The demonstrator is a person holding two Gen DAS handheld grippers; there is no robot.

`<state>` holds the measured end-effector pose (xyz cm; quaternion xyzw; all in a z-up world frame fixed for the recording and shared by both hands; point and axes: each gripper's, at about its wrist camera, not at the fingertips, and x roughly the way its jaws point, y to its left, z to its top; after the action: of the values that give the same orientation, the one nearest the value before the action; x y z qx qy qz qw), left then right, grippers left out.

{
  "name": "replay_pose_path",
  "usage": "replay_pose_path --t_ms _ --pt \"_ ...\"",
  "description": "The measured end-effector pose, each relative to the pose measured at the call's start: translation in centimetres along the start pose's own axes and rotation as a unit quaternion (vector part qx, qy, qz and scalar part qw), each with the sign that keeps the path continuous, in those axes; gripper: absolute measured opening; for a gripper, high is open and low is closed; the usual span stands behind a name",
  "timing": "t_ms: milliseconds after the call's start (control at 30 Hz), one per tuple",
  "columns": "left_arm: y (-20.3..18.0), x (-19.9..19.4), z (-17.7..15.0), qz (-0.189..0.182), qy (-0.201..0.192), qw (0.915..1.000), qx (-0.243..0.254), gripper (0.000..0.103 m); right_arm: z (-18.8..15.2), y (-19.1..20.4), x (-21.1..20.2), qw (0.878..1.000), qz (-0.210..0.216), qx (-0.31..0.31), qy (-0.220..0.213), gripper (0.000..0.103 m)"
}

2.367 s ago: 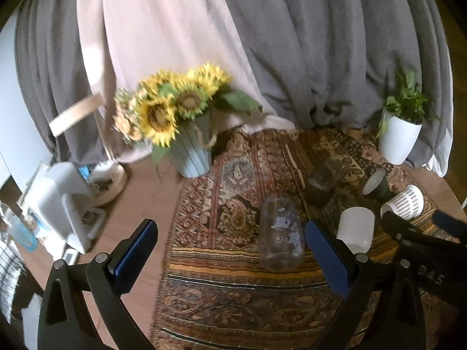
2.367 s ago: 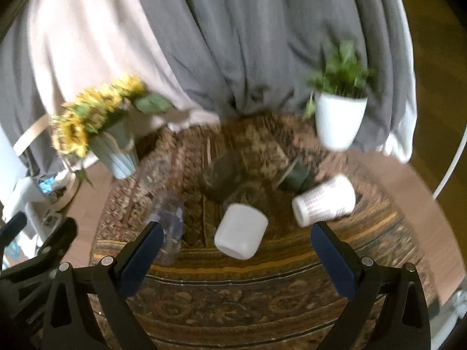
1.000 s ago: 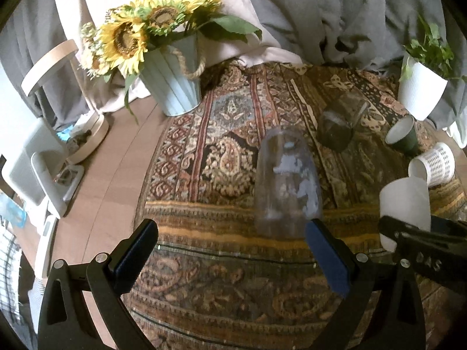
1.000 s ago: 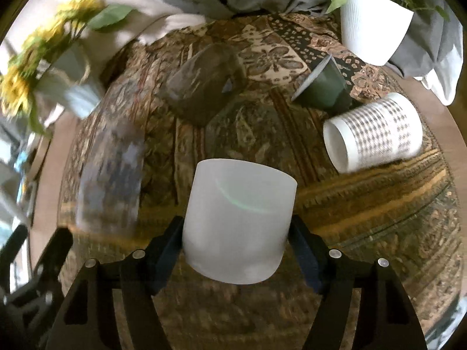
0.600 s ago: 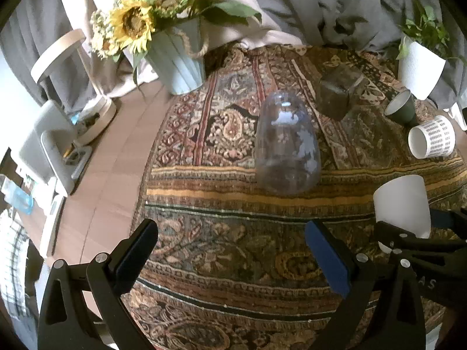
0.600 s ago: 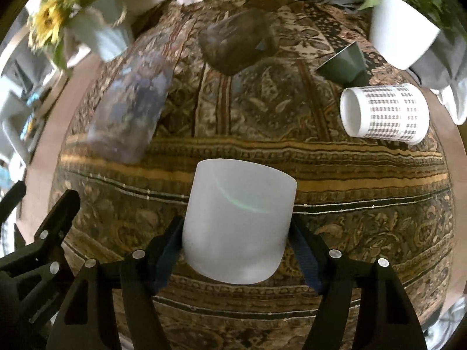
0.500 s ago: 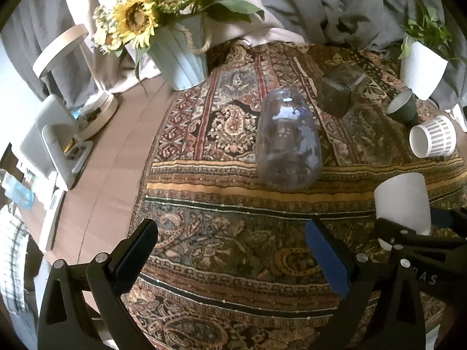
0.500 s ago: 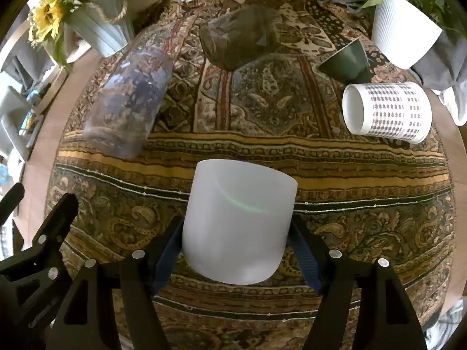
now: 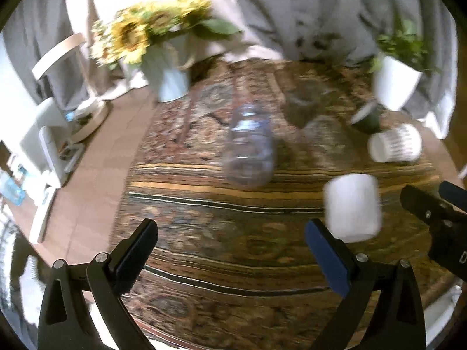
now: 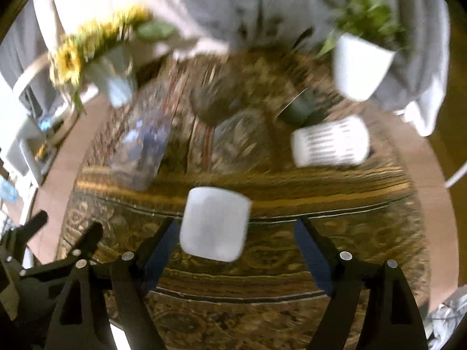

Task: Flip cup upside down
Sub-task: 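Lift the white frosted cup with the right tool toward the left tool, then close the left tool on the white cup while the right tool releases it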

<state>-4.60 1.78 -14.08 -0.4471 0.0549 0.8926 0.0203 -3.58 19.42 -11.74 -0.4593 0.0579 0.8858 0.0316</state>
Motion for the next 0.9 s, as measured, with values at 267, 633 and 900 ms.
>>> replay_pose_path --t_ms 267,633,900 --pt "-6.1 -1.1 -0.8 -0.056 -0.021 0.9975 0.038 0.103 -1.6 -5.7 -2.7 0.998 -0.038 0.044 -0.025 0.081" --pt "-11.3 1.5 -2.8 -0.051 -0.047 0.995 0.073 0.099 -4.6 -11.4 -1.3 0.995 -0.077 0.069 0.006 0.081" --pt "-12.2 3.8 -3.0 -0.027 -0.058 0.9961 0.061 0.089 -5.1 -12.7 -0.1 0.995 -0.077 0.061 0.021 0.081"
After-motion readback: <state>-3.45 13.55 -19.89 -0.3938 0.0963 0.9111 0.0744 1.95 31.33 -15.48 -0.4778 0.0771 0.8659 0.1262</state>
